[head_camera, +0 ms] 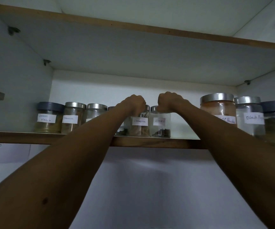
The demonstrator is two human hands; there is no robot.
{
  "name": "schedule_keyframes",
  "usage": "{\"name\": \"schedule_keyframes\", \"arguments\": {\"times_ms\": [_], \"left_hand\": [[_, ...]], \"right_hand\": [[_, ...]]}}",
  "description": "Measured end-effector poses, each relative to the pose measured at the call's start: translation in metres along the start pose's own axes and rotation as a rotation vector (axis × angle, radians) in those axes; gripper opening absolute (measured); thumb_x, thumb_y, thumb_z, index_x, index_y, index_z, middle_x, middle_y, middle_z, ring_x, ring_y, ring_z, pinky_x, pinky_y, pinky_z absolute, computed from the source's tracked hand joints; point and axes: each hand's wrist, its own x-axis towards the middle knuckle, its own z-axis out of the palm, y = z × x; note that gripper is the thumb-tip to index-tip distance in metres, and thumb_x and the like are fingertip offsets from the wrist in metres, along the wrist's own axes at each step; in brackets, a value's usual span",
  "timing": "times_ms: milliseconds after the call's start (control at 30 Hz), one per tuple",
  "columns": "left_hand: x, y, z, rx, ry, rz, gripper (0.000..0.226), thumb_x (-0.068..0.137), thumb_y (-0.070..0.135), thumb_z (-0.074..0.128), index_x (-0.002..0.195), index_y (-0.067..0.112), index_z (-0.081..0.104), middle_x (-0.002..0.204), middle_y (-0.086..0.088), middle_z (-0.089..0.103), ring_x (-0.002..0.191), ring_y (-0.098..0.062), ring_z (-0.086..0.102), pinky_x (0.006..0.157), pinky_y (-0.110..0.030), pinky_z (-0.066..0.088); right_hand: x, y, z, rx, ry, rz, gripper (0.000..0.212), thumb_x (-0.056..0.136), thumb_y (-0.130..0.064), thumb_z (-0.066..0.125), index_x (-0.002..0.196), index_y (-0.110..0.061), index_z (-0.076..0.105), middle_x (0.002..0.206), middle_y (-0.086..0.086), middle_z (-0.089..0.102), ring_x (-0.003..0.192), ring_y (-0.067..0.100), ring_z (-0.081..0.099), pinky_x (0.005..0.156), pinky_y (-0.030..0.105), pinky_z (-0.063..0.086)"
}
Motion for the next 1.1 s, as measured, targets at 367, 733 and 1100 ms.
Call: {"name": "schedule_keyframes", "arguments": {"times_ms": [367,733,1100], "left_hand": [[0.005,0.007,0.013,0.327,-0.166,-0.049,0.037,0.1,0.019,0.03,0.132,0.005,0.042,0.142,-0.011,0.043,0.133,-0.028,0.036,0.114,-0.05,-0.001],[0.003,0.001,0.027,0.316,-0.232,-0.062,0.06,0.099,0.016,0.032,0.149,0.009,-0.001,0.157,-0.008,-0.013,0.145,-0.029,0.0,0.114,-0.053,0.01],[-0.019,0.018,0.012,0.38,0.226,0.16,0.056,0.093,0.015,0.048,0.145,0.011,0.027,0.153,-0.012,0.025,0.141,-0.027,0.023,0.115,-0.042,0.008]], "right_hand": [[0.019,0.005,0.026,0.073,-0.034,0.033,0.04,0.087,-0.026,0.051,0.056,-0.014,0.029,0.06,0.003,0.033,0.053,0.014,0.03,0.055,0.028,0.03],[0.018,0.008,0.038,0.113,-0.03,0.017,0.035,0.09,-0.018,0.046,0.059,-0.01,0.031,0.066,0.003,0.036,0.08,0.024,0.043,0.072,0.033,0.037],[-0.01,-0.006,0.016,-0.184,0.452,-0.127,0.032,0.085,-0.021,0.058,0.114,-0.007,0.058,0.11,0.012,0.059,0.1,0.028,0.056,0.085,0.037,0.042]]}}
